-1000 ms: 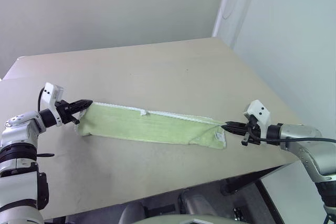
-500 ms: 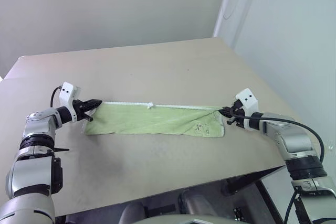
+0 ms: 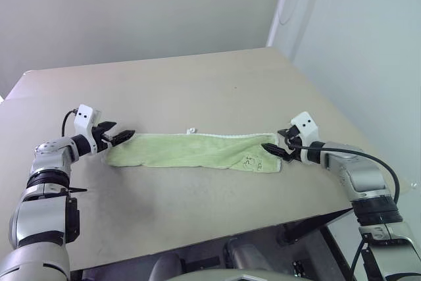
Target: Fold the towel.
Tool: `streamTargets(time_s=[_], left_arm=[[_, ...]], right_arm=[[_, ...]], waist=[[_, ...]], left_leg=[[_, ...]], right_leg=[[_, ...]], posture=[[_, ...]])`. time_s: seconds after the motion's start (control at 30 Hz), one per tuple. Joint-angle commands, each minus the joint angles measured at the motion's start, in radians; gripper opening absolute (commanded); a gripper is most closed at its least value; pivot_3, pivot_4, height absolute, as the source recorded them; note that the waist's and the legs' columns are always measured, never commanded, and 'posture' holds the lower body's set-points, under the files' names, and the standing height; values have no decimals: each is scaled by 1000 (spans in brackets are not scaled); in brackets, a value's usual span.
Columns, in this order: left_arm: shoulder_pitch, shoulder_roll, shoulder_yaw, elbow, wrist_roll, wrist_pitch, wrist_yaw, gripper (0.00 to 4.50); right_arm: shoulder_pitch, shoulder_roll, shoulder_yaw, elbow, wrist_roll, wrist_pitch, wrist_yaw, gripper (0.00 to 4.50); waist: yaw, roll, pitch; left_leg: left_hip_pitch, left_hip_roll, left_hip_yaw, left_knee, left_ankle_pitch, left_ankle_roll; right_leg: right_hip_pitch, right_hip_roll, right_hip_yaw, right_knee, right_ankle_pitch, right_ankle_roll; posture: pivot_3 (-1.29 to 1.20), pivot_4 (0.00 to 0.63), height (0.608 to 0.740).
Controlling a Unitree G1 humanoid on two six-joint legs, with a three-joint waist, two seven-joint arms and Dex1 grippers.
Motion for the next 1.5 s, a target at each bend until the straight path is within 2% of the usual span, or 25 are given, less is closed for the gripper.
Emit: streamTargets(time_s=[0.03,0.1,0.23,0.33,0.43,0.53,0.6,0.73,0.9,1.17,1.5], left_arm=[[-42,18,54,-34,-46,9,-20,4500],[-31,23,60,-69,-60,25,-69,4500],[16,25,62,-209,-113,105,-194,4500],[54,23,61,-301,-136,154,-222,4500],[175,19,15,-589,-211,299,-335,4500],[247,16,-10,-733,-234,359,-355,4500],[269,7,-26,-766,-230,367,-352,4500],[285,-27,-63,-788,-211,353,-342,4500],[264,-46,-85,-777,-210,353,-335,4500],[267,-36,-93,-797,-222,359,-361,4500],[306,-23,-78,-857,-238,377,-352,4500]], right_arm=[[-26,8,-156,-121,149,175,-41,3960],[-9,28,-236,-190,248,305,-77,3960],[15,139,-449,-306,515,618,-203,3960],[20,194,-532,-349,617,723,-282,3960],[58,359,-725,-330,835,907,-459,3960],[125,435,-781,-340,1016,935,-614,3960],[205,450,-739,-355,1175,881,-729,3960],[382,452,-575,-399,1443,687,-971,3960],[510,382,-418,-456,1606,489,-1108,3960],[501,310,-308,-396,1557,281,-1200,3960],[393,297,-232,-314,1502,190,-1212,3960]], waist=[[1,0,0],[2,0,0],[0,0,0],[-5,3,0],[-7,3,-1],[-5,6,0],[-4,9,-1],[-11,10,-1],[-36,10,-1],[-34,10,-1],[-33,10,-1]], left_leg=[[0,0,0,0,0,0],[0,0,-1,0,0,0],[-1,0,-2,-1,0,0],[-1,0,-2,-1,0,0],[-1,1,-1,-1,0,0],[-1,2,-2,-2,0,0],[0,2,-1,-2,0,0],[-1,2,-1,-2,0,0],[-1,2,1,-2,0,0],[-1,3,1,-2,0,0],[-1,3,1,-2,0,0]], right_leg=[[0,0,0,0,0,0],[0,0,-1,0,1,-2],[0,0,-2,0,1,-3],[0,0,-2,0,1,-3],[1,1,-1,1,0,-1],[1,1,-1,1,-1,-1],[0,0,-2,0,-1,0],[2,0,-1,0,-3,-3],[4,0,1,-1,-4,-4],[4,1,1,-2,-4,-4],[3,1,1,-3,-4,-4]], posture=[[0,0,740],[0,0,740],[0,0,740],[0,0,740],[0,0,740],[0,0,740],[0,0,740],[0,0,740],[0,0,740],[0,0,740],[0,0,740]])
